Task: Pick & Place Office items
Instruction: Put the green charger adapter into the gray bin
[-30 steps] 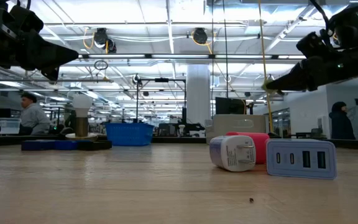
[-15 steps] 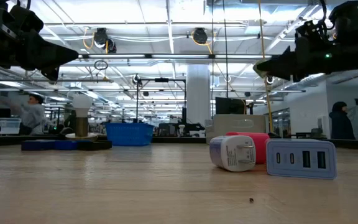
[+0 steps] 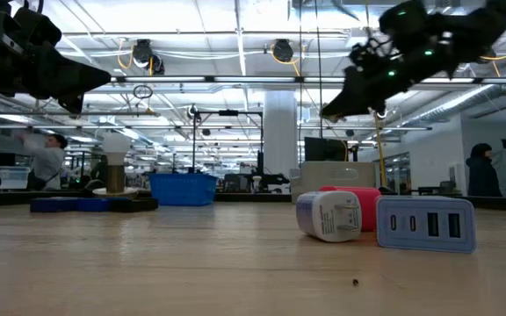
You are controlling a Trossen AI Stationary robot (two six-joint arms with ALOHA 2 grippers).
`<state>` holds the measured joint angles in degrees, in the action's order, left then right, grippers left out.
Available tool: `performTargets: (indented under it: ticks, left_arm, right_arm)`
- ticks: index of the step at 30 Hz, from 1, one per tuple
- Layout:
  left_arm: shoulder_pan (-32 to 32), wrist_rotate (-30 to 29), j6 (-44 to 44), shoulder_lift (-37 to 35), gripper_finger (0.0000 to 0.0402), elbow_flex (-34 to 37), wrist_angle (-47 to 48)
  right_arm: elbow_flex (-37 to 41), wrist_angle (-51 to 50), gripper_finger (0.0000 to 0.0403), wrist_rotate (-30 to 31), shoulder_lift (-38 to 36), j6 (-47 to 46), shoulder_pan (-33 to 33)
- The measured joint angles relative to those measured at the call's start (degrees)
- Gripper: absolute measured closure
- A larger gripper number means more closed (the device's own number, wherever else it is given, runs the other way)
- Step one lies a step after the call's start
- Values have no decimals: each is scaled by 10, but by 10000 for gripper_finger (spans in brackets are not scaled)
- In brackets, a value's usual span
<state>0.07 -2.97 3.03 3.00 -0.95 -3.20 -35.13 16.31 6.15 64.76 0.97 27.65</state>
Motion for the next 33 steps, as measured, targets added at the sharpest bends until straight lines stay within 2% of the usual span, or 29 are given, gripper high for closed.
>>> performTargets:
  ticks: [4, 9, 13, 22, 33]
  left_arm:
    - [0, 0, 0, 0, 380, 0, 0]
    - [0, 0, 0, 0, 380, 0, 0]
    - [0, 0, 0, 0, 380, 0, 0]
    - [0, 0, 0, 0, 380, 0, 0]
    - [0, 0, 0, 0, 380, 0, 0]
  right_arm:
    - [-89, -60, 266, -48, 84, 9, 31]
    - [-190, -149, 266, -50, 186, 27, 61]
    - [-240, -190, 266, -50, 260, 27, 82]
    - [-257, -179, 266, -51, 369, 27, 110]
    - [-259, -172, 266, -49, 397, 27, 114]
